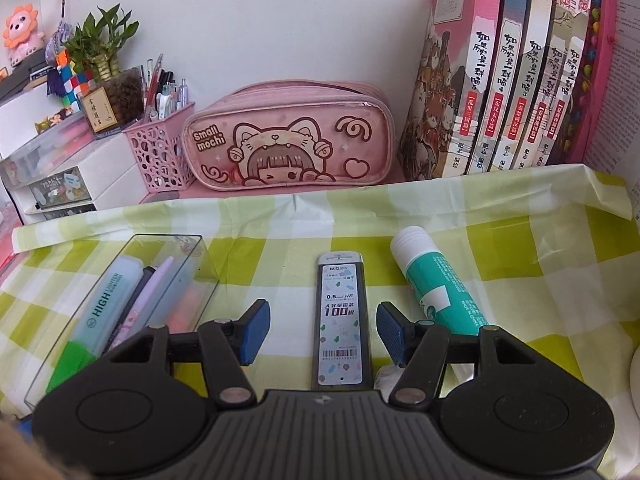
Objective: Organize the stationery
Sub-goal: 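Move the right gripper to the pencil-lead case and grasp it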
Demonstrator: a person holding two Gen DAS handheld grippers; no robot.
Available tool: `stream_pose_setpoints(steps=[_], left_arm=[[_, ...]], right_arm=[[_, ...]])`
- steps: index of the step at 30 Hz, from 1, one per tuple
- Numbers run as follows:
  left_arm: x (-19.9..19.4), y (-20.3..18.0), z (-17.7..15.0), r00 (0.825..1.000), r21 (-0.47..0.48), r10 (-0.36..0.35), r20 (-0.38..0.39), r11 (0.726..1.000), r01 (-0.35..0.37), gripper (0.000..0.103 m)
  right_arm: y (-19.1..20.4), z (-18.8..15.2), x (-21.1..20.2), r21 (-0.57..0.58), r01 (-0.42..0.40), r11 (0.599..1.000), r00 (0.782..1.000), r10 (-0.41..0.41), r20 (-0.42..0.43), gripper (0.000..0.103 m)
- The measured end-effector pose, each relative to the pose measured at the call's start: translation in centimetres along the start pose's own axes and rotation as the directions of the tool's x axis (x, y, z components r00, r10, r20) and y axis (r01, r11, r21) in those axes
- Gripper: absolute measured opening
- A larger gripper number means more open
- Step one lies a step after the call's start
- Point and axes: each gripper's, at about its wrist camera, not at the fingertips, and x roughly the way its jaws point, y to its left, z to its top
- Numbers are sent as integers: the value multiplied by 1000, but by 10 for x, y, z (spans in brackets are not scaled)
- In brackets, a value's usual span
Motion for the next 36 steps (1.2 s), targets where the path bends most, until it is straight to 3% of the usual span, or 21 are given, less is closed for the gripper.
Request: stream_pose_setpoints(steps=[10,25,26,28,30,36], left_arm=[[0,0,0,1000,0,0,0,1000,0,75],[0,0,0,1000,0,0,0,1000,0,75],[0,0,0,1000,0,0,0,1000,0,75],[0,0,0,1000,0,0,0,1000,0,75],[0,0,0,1000,0,0,0,1000,0,75],[0,0,0,1000,0,1,0,1000,-1,75]], right_arm=[[9,2,15,-70,49,996,999,-50,-17,58],[13,7,27,-85,43,995,999,-45,-19,57],[13,7,26,-85,42,996,999,-43,-17,57],[12,6,25,-80,46,996,999,-47,-12,43],[12,6,22,-75,52,996,998,-53,-13,36],[19,-2,15,-83,62,995,998,-63,-9,36]])
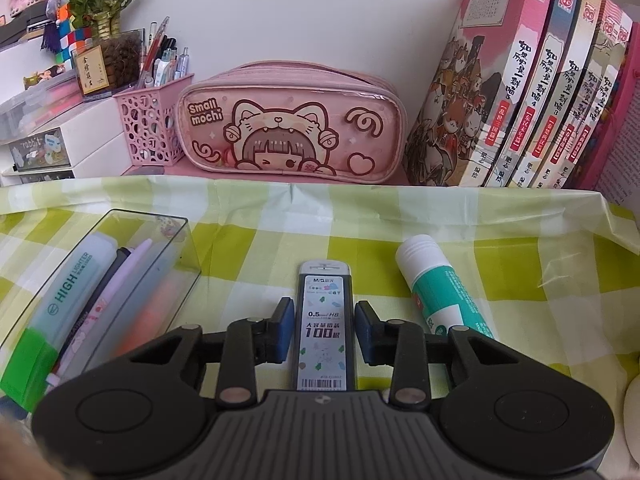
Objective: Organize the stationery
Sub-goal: 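Move the right gripper to the pencil-lead case and grasp it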
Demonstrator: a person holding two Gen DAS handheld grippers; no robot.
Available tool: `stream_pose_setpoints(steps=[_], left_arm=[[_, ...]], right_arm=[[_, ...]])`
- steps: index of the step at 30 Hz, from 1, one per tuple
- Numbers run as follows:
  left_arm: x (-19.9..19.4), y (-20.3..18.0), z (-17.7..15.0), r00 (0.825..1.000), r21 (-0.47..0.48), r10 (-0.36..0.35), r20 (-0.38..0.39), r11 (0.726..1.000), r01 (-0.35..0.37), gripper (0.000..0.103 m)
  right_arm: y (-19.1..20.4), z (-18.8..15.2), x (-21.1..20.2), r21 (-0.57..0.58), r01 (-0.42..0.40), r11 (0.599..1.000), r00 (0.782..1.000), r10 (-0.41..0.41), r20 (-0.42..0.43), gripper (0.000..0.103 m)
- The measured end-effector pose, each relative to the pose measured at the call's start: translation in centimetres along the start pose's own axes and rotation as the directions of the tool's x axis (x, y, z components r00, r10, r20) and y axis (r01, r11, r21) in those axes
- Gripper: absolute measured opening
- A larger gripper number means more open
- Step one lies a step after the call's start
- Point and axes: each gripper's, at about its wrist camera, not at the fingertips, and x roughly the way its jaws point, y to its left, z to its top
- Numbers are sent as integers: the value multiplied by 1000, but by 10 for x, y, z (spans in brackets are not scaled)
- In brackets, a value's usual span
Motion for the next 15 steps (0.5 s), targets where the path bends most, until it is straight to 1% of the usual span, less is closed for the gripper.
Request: stream_pose_setpoints(steps=[4,7,9,11,15], left_arm=[[0,0,0,1000,0,0,0,1000,0,75],[0,0,0,1000,-1,-1,0,1000,1,75],[0,0,0,1000,0,-1,0,1000,1,75],[0,0,0,1000,0,0,0,1000,0,75],[0,0,0,1000,0,1,0,1000,-1,75]], right_arm=[[2,-2,-4,22,11,1000,1000,-11,-13,36],[-1,-2,-8,70,20,997,999,-18,-30,36],[-6,-2,-11,111,12,994,999,-8,-39,36],[-10,-2,-15,142,2,990,999,3,-34,36],[-13,-2,-25,147,-15,989,1000,16,-6,36]])
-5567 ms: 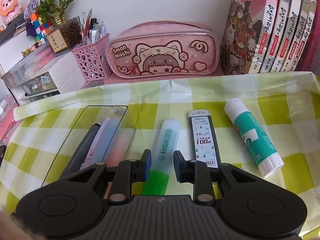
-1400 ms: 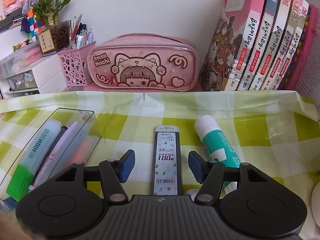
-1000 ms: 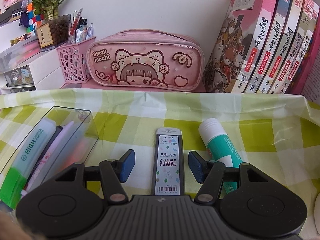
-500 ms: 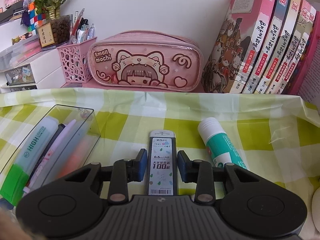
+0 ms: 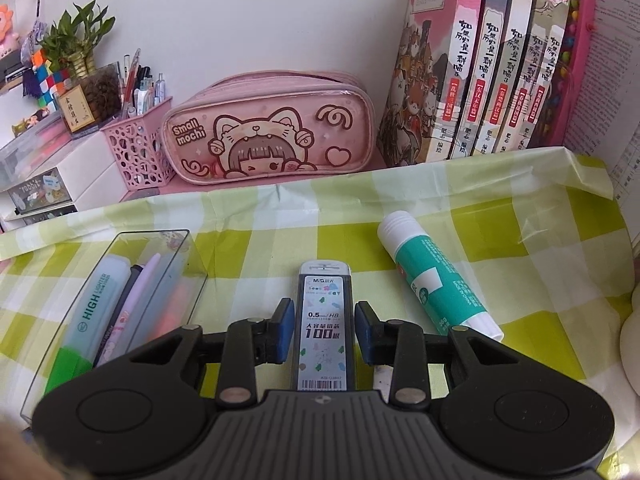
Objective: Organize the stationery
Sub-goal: 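Move the right gripper to the pencil-lead case and grasp it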
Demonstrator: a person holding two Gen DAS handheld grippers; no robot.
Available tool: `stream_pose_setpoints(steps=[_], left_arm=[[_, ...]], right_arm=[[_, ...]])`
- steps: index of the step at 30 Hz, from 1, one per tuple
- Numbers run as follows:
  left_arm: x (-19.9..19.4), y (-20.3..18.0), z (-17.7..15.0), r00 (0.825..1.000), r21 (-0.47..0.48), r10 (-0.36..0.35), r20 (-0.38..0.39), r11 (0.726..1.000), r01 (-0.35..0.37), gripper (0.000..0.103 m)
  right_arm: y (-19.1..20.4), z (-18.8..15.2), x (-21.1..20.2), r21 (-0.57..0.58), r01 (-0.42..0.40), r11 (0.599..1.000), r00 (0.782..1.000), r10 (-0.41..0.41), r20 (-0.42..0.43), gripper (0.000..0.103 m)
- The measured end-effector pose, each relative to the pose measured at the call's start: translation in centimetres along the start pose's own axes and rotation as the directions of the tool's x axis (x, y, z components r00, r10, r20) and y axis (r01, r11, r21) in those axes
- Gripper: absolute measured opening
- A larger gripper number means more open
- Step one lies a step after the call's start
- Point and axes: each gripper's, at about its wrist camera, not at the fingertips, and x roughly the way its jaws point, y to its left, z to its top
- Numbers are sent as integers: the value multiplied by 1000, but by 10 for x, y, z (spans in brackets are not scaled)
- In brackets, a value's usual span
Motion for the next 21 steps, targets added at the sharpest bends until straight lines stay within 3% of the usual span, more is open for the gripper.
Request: stream_pose_setpoints(steps=[8,16,21], left_arm=[[0,0,0,1000,0,-1,0,1000,1,75],[0,0,0,1000,-1,-1,0,1000,1,75],[0,0,0,1000,-1,0,0,1000,0,75]], right_arm=[[3,2,-15,-13,-13,1000,1000,13,27,36],[4,5,-18,37,-126,991,992,126,9,36],[9,6,-18,25,-136,990,991,136,11,36]])
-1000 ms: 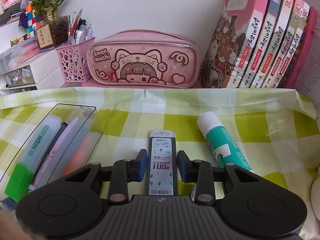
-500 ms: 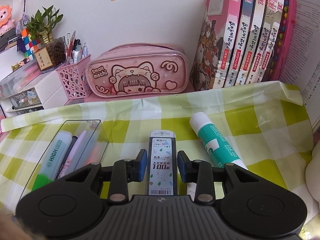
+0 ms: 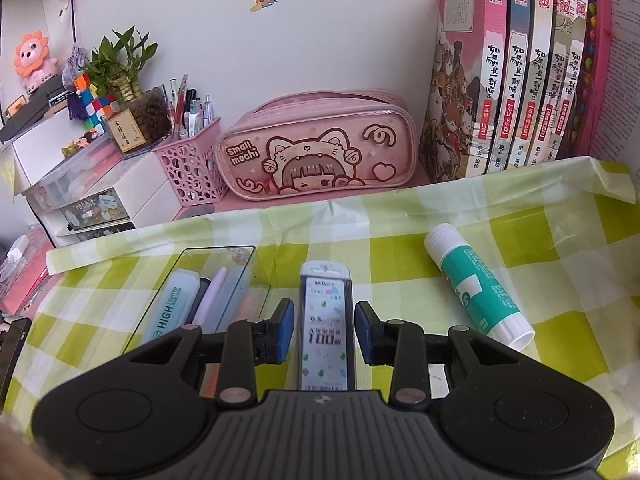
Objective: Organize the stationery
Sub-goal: 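Move the right gripper to the pencil-lead case and grasp it, then lift the pencil-lead case with the right gripper over the clear box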
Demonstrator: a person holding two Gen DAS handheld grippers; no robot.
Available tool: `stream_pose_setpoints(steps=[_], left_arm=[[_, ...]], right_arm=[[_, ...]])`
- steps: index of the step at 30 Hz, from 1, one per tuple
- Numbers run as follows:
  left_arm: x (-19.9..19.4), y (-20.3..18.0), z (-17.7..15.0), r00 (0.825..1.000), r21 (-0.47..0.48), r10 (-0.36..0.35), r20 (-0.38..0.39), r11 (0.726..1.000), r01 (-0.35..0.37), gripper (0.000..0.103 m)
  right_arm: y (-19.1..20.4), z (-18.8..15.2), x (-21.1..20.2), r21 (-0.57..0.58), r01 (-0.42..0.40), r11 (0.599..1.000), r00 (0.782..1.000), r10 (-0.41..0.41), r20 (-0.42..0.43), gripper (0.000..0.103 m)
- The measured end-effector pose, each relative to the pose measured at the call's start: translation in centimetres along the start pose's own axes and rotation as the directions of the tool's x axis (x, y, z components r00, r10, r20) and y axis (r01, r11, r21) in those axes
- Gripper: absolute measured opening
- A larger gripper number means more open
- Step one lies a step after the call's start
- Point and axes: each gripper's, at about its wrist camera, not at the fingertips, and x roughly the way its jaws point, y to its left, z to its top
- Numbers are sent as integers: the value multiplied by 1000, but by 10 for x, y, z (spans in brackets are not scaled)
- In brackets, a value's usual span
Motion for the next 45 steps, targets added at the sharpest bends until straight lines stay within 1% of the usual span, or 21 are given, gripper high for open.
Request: stream_pose_setpoints(steps=[5,14,17,19,20,22,23,25,26,27,28,29,32,33,34,36,39,45], left_arm=[[0,0,0,1000,1,1,0,1000,-1,75],[0,0,0,1000,0,0,0,1000,0,75],[0,0,0,1000,0,0,0,1000,0,75],[0,0,0,1000,0,0,0,1000,0,75],[0,0,0,1000,-1,0,0,1000,0,75],[0,0,0,1000,0,0,0,1000,0,75],[0,0,0,1000,0,0,0,1000,0,75],[0,0,0,1000,0,0,0,1000,0,75],[0,0,0,1000,0,0,0,1000,0,75],[0,0,0,1000,0,0,0,1000,0,75],[0,0,0,1000,0,0,0,1000,0,75],[0,0,0,1000,0,0,0,1000,0,75],[0,0,0,1000,0,0,0,1000,0,75],[0,0,0,1000,-1,-1,0,1000,1,75],[0,0,0,1000,0,0,0,1000,0,75],[0,0,0,1000,0,1,-1,1000,-1,75],[0,0,0,1000,0,1,-1,1000,-1,75],[0,0,0,1000,0,0,0,1000,0,75]], right_arm=[[-2,-1,6,-3,17,1000,1000,-17,-14,36],[-2,-10,25,-15,48,999,996,-49,-80,36],[1,-12,26,-40,52,998,996,-55,-74,34],[4,-13,26,-50,57,997,996,-60,-71,31],[7,-13,25,-65,70,995,995,-74,-62,28],[9,-13,24,-90,87,992,994,-93,-59,11],[11,-12,24,-96,91,991,993,-97,-62,10],[12,-12,22,-97,74,993,995,-80,-58,7],[11,-12,19,-78,38,996,998,-43,-53,7],[9,-11,16,-47,-16,999,999,14,-44,7],[8,-9,14,-33,-39,999,999,37,-39,7],[9,-8,12,-30,-32,999,999,31,-35,7],[10,-5,11,-38,1,999,999,-2,-32,9],[9,-6,12,-38,8,999,999,-9,-37,18],[9,-7,13,-41,16,999,999,-18,-41,32],[10,-9,16,-61,33,998,998,-36,-47,41],[15,-13,21,-104,53,993,996,-60,-65,42],[25,-18,27,-176,82,981,993,-97,-74,43]])
